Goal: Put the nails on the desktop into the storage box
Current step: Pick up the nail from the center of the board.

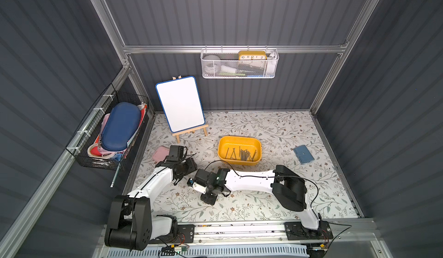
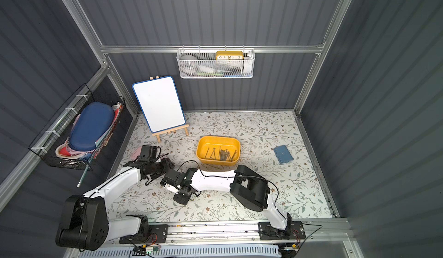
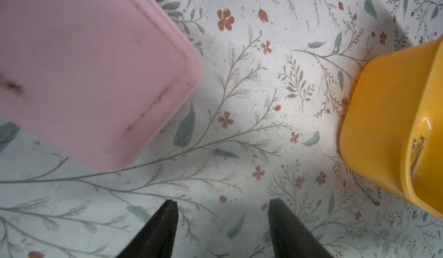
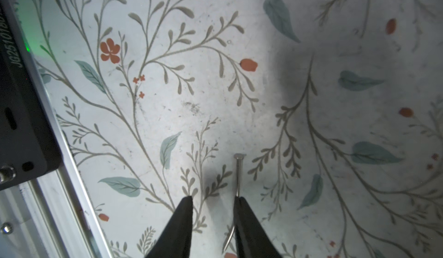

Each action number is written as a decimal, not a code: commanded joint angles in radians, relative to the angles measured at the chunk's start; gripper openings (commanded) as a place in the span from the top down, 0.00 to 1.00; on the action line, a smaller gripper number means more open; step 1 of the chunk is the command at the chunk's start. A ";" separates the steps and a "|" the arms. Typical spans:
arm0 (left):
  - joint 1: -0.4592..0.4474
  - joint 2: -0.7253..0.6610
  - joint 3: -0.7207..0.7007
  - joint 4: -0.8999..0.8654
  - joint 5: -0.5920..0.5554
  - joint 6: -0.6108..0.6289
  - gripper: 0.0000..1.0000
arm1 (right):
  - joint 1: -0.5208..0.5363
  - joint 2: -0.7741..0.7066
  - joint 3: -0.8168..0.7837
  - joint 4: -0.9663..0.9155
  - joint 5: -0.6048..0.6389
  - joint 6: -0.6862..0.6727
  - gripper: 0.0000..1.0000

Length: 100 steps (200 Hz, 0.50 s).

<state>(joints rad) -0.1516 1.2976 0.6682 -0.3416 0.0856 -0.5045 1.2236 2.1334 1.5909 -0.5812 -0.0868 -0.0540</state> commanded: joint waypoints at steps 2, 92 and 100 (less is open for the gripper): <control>0.000 0.000 0.004 -0.017 0.006 0.003 0.35 | 0.004 0.035 0.033 -0.027 0.030 -0.025 0.67; -0.001 0.000 0.004 -0.017 0.003 0.009 0.35 | 0.009 0.127 0.091 -0.078 0.055 -0.041 0.91; -0.001 0.000 0.004 -0.017 0.002 0.009 0.35 | 0.009 0.130 0.090 -0.078 0.058 -0.038 0.93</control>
<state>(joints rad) -0.1516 1.2976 0.6685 -0.3416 0.0856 -0.5045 1.2255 2.2177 1.6775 -0.6094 -0.0444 -0.0898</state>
